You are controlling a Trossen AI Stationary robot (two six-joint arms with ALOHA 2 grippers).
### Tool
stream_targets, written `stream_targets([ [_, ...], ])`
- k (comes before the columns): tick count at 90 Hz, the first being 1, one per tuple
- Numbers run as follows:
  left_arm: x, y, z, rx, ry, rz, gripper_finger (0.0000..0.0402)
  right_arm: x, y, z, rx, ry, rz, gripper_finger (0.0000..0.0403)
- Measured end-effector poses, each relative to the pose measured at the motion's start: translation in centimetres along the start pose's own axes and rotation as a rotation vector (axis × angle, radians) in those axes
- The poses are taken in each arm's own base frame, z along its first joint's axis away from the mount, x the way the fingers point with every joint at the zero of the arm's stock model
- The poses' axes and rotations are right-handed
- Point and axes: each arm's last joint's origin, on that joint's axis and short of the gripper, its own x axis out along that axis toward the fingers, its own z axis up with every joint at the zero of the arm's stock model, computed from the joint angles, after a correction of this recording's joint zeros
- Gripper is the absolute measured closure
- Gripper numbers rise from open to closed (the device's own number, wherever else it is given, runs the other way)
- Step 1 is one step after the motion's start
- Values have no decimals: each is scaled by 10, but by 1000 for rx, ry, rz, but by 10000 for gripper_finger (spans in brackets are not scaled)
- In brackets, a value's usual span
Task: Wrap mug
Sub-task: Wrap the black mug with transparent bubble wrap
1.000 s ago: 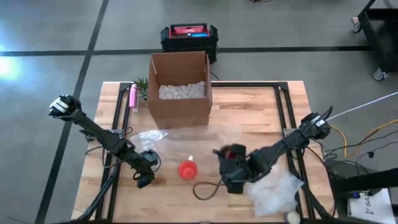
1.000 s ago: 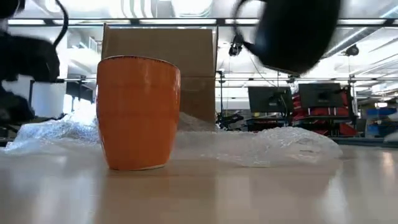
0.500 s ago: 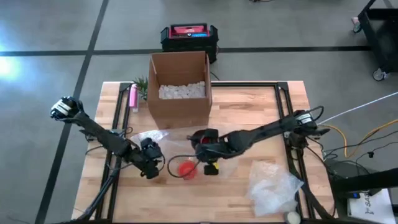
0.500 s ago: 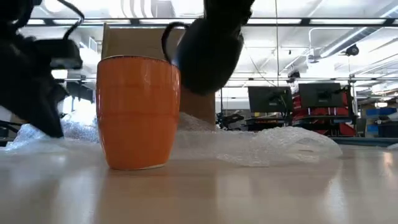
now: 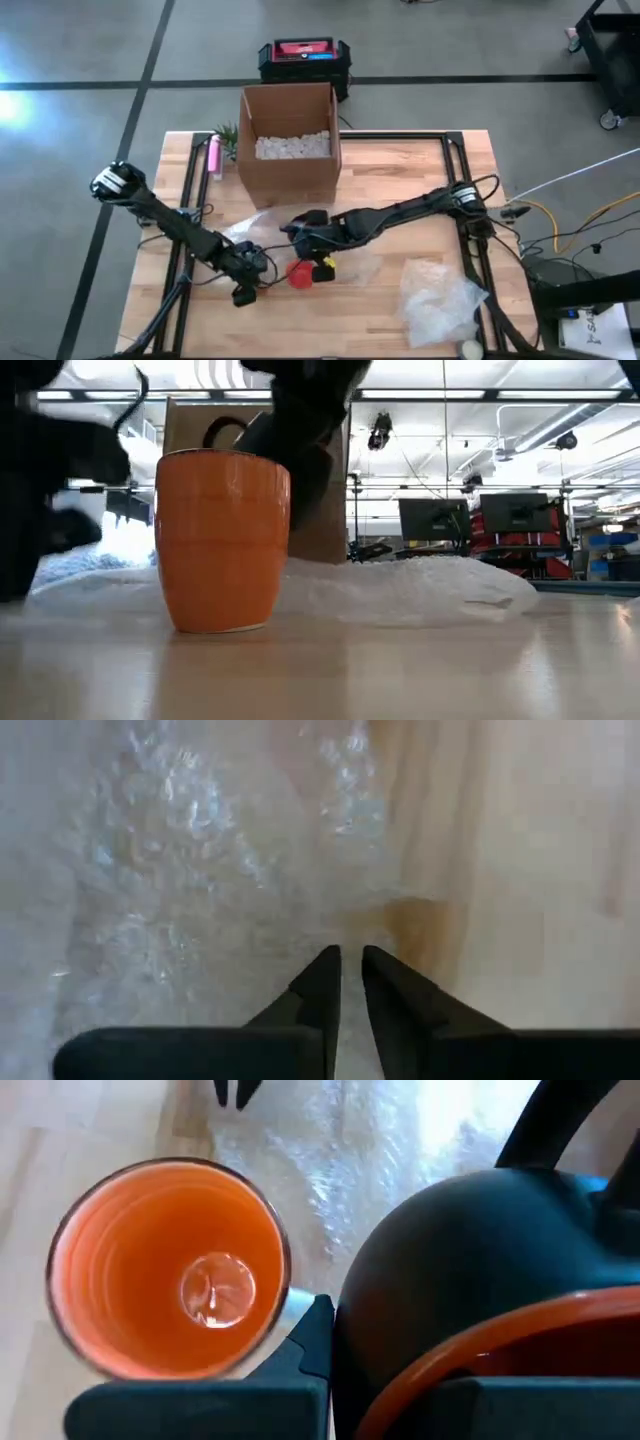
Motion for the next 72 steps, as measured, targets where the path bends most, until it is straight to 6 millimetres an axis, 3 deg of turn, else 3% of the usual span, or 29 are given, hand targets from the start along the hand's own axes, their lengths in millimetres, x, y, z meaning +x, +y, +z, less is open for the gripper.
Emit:
stream_targets([
  [19, -54, -7, 5, -13, -50, 91, 379, 23, -12, 21, -40, 20, 50, 399],
  [34, -82, -4, 2, -30, -122, 70, 379, 38, -18, 32, -35, 44, 94, 399],
  [58, -86, 13, -11, -101, -162, 83, 379, 72, -36, 32, -5, 63, 181, 399],
  [72, -80, 19, -17, -144, -156, 96, 379, 77, -36, 29, 15, 79, 219, 391],
])
